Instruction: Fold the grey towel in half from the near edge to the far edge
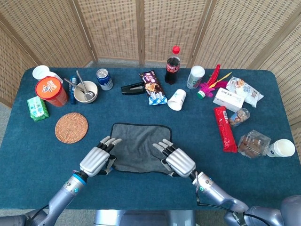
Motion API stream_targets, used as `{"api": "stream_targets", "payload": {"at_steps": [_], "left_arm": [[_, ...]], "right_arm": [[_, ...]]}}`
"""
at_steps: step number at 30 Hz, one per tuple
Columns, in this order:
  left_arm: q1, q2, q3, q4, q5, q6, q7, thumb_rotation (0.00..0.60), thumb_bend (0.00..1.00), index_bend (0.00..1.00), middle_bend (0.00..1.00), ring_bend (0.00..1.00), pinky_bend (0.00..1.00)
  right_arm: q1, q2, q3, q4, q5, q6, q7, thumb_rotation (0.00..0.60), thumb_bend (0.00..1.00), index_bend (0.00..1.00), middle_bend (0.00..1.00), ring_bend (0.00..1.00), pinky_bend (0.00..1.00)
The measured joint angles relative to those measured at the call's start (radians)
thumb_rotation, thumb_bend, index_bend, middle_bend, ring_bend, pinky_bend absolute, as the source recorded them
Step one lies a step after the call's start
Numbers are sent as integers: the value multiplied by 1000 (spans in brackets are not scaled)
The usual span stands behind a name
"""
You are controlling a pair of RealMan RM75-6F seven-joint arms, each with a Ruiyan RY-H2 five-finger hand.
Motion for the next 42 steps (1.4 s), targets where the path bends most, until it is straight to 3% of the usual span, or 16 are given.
{"api": "stream_targets", "payload": {"at_steps": [42], "left_arm": [[25, 7, -79, -40, -64, 63, -37, 600, 489, 738, 0, 0, 0]], "right_arm": [[28, -57, 140, -3, 180, -61, -38, 600, 382, 760, 0, 0, 0]]}}
